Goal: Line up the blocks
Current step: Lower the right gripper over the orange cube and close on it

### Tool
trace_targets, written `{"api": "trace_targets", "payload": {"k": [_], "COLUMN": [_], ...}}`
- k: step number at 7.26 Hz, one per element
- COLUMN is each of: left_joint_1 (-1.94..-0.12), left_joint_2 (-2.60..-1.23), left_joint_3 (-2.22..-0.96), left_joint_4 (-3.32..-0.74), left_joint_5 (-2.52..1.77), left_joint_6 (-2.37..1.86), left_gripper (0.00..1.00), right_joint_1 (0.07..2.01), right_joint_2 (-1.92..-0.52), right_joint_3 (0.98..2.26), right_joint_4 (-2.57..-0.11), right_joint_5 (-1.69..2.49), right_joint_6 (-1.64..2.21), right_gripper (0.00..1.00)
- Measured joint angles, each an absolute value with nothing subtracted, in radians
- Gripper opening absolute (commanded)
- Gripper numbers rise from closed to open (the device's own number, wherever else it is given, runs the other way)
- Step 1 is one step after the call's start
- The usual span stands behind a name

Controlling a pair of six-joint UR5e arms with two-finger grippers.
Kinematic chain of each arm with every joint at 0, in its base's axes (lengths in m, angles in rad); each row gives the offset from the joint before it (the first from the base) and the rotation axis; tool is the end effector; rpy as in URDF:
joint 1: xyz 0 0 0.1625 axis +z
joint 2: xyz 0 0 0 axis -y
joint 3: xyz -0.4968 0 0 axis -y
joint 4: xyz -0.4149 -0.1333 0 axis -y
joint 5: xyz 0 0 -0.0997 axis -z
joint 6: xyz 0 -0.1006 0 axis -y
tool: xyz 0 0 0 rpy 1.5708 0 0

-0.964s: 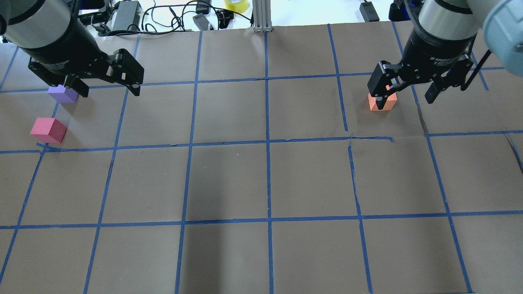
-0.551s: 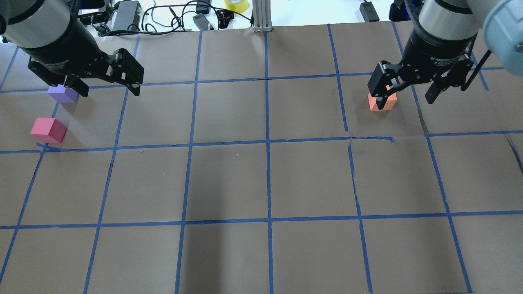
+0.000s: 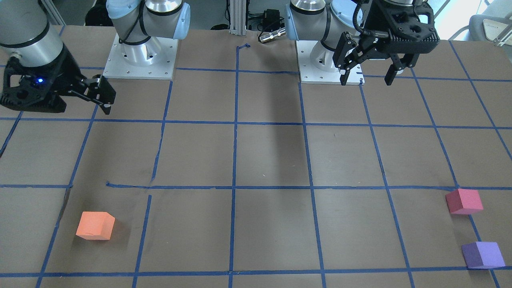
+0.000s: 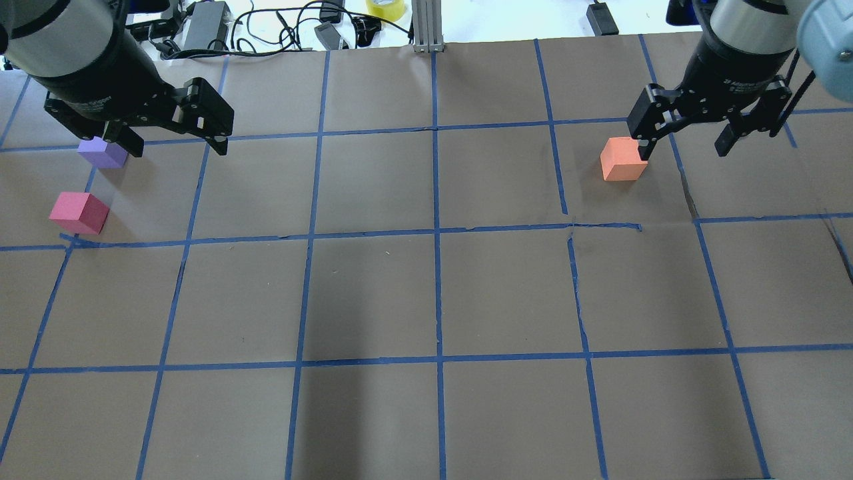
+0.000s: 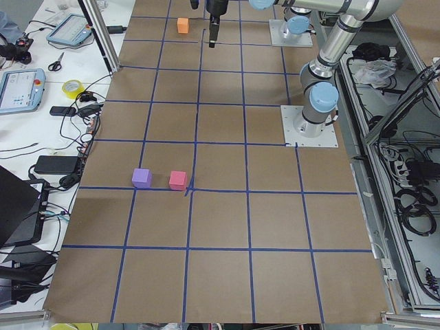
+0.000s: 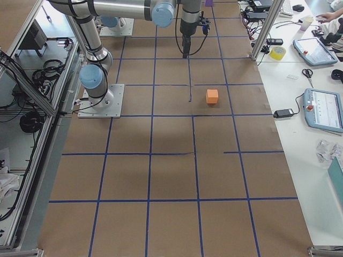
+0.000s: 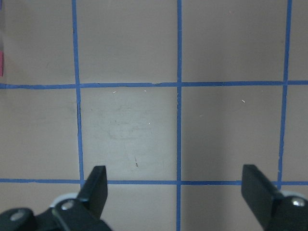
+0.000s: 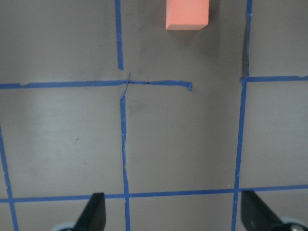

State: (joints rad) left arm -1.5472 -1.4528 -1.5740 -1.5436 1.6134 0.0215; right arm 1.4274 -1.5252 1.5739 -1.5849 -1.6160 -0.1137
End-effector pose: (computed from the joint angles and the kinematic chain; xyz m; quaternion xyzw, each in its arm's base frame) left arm -0.1180 -0.4695 0.6180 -0.0026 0.9973 -0.0704 0.0228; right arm 0.0512 -0.5461 0.5347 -0.0145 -0.9995 -0.0200 0.0202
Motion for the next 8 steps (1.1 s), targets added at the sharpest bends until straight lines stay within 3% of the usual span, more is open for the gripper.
{"api": "trace_targets", "payload": {"k": [8], "left_joint_1": [-1.549], "left_joint_2": [-1.465], "left_joint_3": [-1.561], "left_joint_4": [-1.544], "left_joint_5": [1.623], "left_joint_6": [0.021], "left_gripper": [1.0], "right_joint_1": [1.381], "right_joint_2": [-1.093], "right_joint_3": [1.564], "right_joint_4": [-2.193], "right_joint_5": [-1.577], "right_joint_6": [-0.28], "right_gripper": [1.0]}}
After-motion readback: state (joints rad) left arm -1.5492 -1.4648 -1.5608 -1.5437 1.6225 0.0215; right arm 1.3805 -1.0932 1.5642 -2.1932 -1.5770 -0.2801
